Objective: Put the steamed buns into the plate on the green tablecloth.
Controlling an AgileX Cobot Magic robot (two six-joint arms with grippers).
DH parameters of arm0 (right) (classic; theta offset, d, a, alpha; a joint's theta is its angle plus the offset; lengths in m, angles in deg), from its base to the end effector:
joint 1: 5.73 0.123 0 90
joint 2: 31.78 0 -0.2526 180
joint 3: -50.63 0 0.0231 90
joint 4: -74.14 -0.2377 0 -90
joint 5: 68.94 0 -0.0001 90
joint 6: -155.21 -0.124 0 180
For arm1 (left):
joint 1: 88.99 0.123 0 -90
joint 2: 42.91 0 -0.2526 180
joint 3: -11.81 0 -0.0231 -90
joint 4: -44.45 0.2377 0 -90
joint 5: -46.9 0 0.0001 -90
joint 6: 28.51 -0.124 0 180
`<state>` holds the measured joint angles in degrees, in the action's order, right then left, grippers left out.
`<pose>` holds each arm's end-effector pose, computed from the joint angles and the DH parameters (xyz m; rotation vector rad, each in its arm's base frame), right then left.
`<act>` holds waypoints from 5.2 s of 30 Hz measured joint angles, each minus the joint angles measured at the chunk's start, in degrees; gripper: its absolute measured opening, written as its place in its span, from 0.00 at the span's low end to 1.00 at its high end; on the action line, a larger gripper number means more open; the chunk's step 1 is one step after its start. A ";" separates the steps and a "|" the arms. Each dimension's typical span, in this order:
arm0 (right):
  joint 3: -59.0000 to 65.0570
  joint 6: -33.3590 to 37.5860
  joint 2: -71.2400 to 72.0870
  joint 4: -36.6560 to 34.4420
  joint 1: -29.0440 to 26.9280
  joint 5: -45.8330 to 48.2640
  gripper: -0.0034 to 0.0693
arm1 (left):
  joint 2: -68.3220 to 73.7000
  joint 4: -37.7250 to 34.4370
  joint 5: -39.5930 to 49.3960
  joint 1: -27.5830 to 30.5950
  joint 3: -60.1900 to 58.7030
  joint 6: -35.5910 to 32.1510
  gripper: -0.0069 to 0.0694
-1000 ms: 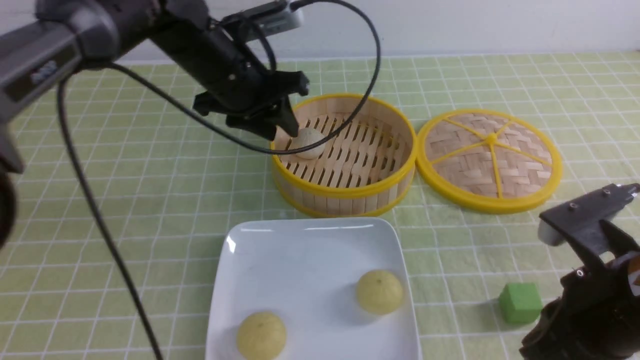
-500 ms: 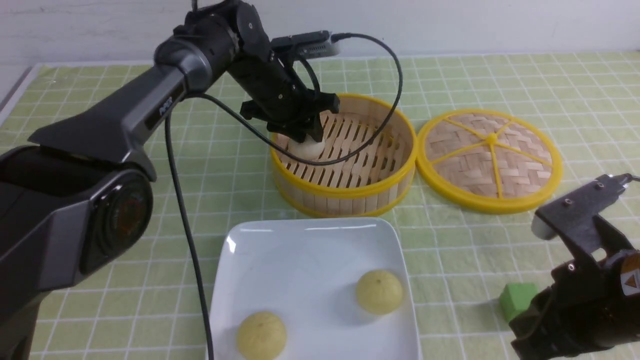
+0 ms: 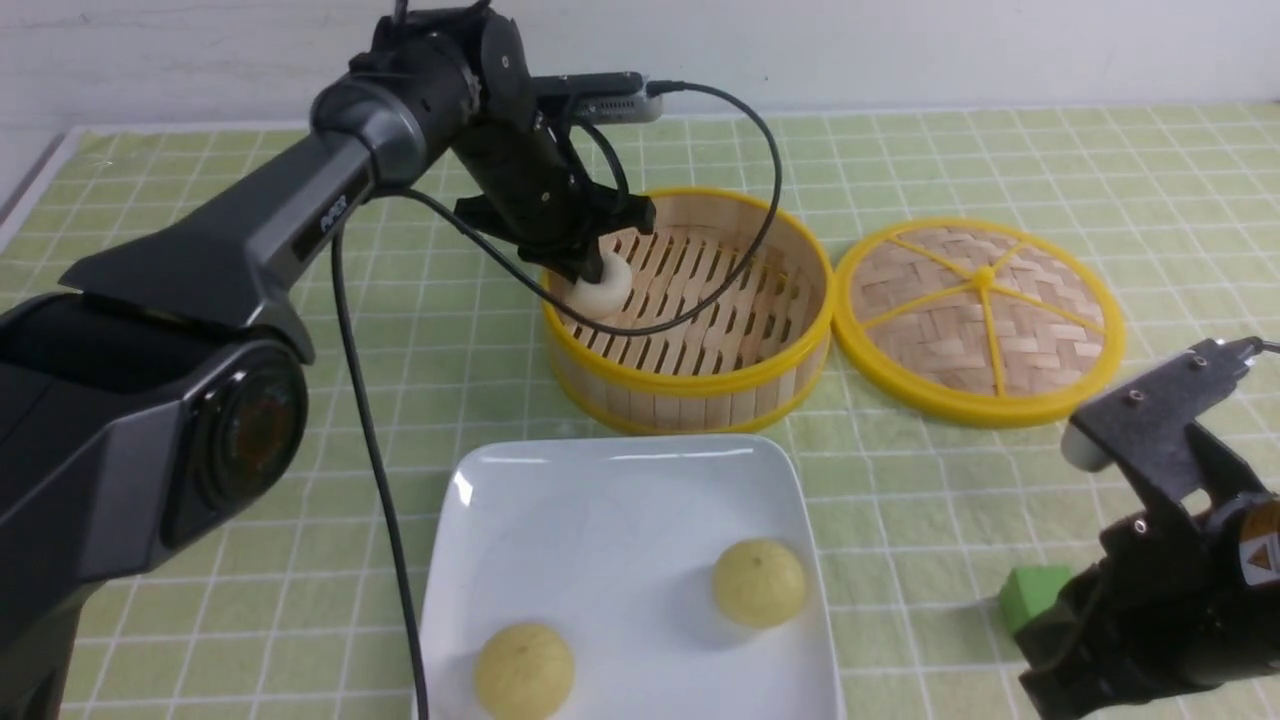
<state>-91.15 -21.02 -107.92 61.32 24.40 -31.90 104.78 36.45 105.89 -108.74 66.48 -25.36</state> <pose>0.1868 0.1276 0.1840 -0.5922 2.6050 0.3897 0.4752 -0.1863 0.1601 0.3300 2.6527 -0.3127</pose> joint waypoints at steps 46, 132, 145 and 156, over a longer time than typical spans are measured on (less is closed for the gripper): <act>0.00 -0.62 40.30 -2.74 0.00 12.69 0.08 | -41.43 4.78 -22.11 -12.83 -66.87 5.53 0.21; 38.98 -6.09 68.04 12.31 -27.06 -14.01 0.21 | -51.64 15.58 -4.46 -13.05 -58.87 9.43 0.26; 38.98 -6.09 68.04 12.31 -27.06 -14.01 0.23 | -84.67 19.85 -0.02 -13.05 -77.12 15.15 0.09; 38.98 -6.09 68.04 12.31 -27.06 -14.01 0.25 | -102.95 22.13 -29.63 -13.05 -97.45 25.30 0.11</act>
<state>-52.17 -27.11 -39.88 73.63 -2.66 -45.90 1.83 58.58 76.26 -121.79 -30.97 -0.06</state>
